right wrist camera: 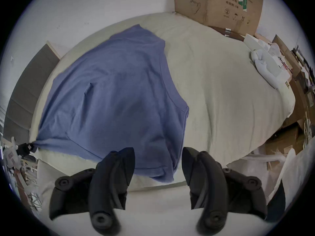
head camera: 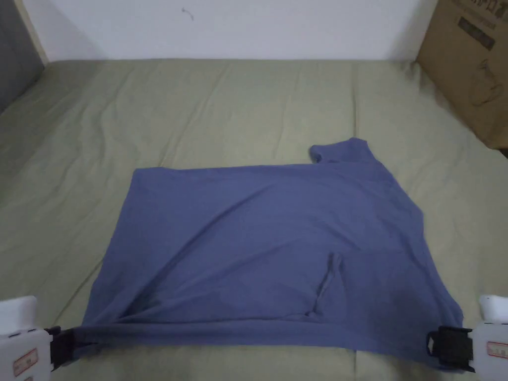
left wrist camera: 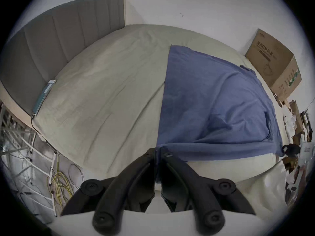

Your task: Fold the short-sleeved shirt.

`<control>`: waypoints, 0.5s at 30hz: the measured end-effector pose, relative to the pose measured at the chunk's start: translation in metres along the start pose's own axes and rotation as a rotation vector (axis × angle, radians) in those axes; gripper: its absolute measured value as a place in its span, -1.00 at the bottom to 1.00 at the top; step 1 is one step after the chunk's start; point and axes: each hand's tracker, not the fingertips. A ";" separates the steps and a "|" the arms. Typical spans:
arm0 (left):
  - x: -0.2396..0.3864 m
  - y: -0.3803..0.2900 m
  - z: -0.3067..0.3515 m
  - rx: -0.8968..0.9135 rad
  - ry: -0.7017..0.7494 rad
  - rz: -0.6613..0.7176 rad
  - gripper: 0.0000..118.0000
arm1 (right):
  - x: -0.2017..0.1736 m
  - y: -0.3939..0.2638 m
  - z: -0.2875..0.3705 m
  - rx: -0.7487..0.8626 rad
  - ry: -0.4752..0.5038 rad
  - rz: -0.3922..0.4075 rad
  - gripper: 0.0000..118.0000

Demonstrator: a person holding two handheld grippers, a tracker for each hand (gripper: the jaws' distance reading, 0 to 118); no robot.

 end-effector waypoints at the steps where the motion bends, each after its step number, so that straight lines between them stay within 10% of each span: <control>1: 0.000 -0.002 0.000 0.000 0.001 0.003 -0.92 | -0.001 -0.003 -0.009 -0.030 -0.018 0.031 -0.44; 2: 0.000 -0.004 0.001 -0.001 0.000 0.009 -0.92 | -0.001 -0.005 -0.014 -0.071 -0.035 0.039 -1.00; 15: 0.012 0.027 0.026 0.033 0.009 -0.042 -0.92 | 0.002 0.030 0.034 0.047 0.040 -0.016 -1.00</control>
